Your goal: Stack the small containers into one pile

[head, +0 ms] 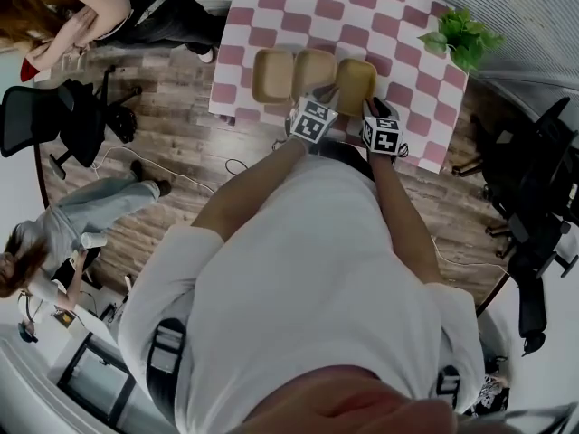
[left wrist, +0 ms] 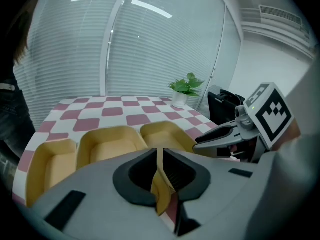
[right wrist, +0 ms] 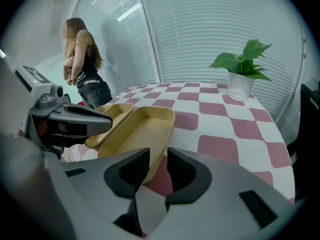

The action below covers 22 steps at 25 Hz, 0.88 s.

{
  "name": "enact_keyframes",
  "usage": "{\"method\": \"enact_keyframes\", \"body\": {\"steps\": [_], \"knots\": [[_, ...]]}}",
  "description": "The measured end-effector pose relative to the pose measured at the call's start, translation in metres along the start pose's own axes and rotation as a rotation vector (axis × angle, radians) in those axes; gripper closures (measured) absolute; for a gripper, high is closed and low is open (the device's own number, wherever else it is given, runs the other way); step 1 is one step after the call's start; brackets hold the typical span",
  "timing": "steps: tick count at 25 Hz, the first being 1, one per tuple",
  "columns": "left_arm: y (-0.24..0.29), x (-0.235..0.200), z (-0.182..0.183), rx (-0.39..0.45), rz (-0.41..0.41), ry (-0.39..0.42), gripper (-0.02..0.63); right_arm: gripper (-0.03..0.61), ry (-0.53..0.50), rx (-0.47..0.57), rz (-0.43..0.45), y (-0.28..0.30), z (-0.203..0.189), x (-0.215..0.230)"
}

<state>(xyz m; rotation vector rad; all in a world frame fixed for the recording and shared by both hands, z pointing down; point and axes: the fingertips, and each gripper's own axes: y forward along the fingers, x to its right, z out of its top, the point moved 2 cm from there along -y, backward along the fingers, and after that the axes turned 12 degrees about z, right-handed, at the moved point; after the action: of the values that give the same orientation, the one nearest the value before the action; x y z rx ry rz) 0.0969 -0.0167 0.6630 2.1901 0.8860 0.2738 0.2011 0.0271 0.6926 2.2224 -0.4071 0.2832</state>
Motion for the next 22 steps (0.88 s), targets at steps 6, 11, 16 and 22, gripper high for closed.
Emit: {"method": "enact_keyframes", "body": {"steps": [6, 11, 16, 22], "knots": [[0.006, -0.003, -0.011, -0.029, 0.003, 0.007, 0.577, 0.503, 0.128, 0.019, -0.036, 0.005, -0.004, 0.005], [0.004, -0.002, -0.007, -0.029, -0.007, 0.002, 0.577, 0.535, 0.234, 0.052, -0.067, 0.001, -0.003, 0.012], [0.0, -0.001, 0.003, -0.012, -0.019, 0.005, 0.577, 0.535, 0.313, 0.084, -0.082, -0.004, -0.002, 0.016], [-0.004, 0.005, 0.014, 0.005, -0.046, -0.002, 0.577, 0.537, 0.375, 0.137, -0.103, -0.022, 0.012, 0.019]]}}
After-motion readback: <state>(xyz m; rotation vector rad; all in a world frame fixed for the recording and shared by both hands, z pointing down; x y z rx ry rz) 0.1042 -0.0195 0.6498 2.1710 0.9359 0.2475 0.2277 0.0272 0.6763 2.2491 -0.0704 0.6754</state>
